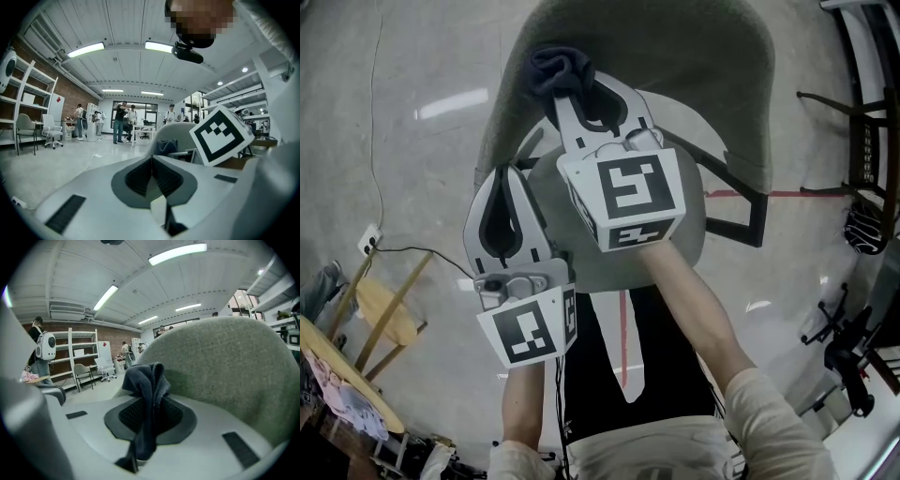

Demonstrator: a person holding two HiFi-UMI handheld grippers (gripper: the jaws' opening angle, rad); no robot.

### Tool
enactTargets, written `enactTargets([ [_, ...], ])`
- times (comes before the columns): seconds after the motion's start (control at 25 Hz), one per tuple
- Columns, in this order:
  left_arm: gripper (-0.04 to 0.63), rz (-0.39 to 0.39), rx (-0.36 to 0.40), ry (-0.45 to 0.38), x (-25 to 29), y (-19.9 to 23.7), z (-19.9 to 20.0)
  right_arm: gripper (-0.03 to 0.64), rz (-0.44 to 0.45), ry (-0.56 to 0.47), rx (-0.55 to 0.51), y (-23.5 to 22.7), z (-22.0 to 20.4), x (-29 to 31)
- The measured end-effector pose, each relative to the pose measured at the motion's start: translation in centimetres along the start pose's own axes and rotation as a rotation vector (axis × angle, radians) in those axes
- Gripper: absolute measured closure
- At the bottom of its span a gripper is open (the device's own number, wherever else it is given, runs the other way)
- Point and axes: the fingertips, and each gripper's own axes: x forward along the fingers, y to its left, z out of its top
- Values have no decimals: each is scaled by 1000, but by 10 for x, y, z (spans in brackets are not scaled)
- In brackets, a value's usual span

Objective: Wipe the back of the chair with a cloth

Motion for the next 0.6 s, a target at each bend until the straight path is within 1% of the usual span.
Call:
enactTargets([
  [0.24, 580, -34, 0, 4, 9, -22, 0, 558, -132, -2, 71, -62, -1, -9],
  [0.44, 580, -80, 18, 23, 16, -39, -8, 558, -245, -24, 101, -101, -3, -26],
  [0.6, 580, -100, 22, 23, 22, -51, -7, 558, -340, -38, 154, -131, -8, -47],
])
